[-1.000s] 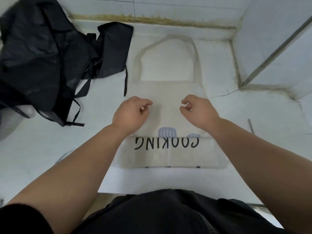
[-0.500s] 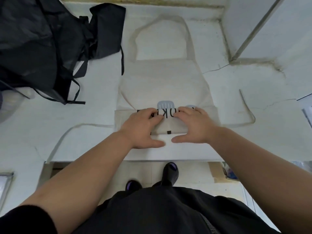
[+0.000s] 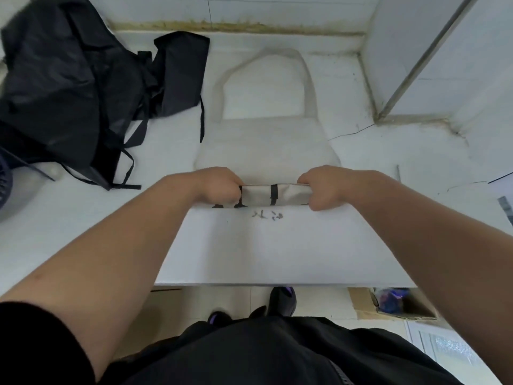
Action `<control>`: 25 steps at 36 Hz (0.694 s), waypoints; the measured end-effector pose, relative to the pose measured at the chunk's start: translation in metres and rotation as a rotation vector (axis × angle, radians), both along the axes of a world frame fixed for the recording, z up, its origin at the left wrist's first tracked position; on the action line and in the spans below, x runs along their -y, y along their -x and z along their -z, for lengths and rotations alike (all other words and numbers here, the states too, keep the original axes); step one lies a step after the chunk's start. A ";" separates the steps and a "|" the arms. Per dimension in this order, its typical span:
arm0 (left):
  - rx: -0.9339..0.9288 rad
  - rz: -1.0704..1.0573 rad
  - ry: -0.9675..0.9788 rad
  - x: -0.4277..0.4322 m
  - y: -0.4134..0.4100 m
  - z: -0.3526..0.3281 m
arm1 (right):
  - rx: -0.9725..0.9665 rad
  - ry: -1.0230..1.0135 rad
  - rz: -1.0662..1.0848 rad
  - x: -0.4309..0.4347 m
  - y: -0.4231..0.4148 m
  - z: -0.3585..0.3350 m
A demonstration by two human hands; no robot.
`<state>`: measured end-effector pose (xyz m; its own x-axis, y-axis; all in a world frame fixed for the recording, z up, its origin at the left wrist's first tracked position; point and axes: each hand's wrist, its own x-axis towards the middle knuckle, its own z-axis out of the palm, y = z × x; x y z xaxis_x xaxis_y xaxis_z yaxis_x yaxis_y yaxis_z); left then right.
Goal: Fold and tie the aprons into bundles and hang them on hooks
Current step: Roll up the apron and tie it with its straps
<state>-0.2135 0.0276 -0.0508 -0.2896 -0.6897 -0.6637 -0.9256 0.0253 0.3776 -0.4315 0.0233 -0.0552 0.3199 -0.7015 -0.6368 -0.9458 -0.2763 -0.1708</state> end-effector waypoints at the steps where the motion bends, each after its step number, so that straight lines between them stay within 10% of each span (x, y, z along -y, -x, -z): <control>1: 0.013 -0.013 -0.036 0.006 -0.002 -0.001 | -0.019 -0.005 0.010 0.006 0.002 -0.002; 7: 0.078 -0.148 0.051 0.032 -0.025 0.003 | -0.068 0.075 0.147 0.042 0.022 0.006; 14: 0.422 0.174 0.421 0.024 -0.013 0.025 | -0.247 0.376 0.192 0.047 0.022 0.015; 20: 0.085 0.183 0.404 -0.012 0.022 0.063 | 0.020 0.229 -0.013 0.015 -0.009 0.052; 25: 0.158 0.131 0.386 -0.022 0.013 0.082 | 0.062 0.182 -0.032 0.008 0.004 0.065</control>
<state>-0.2269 0.0496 -0.1323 -0.3064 -0.8603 -0.4075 -0.9509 0.2575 0.1714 -0.4355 0.0152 -0.1203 0.3788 -0.7922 -0.4785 -0.9252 -0.3379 -0.1729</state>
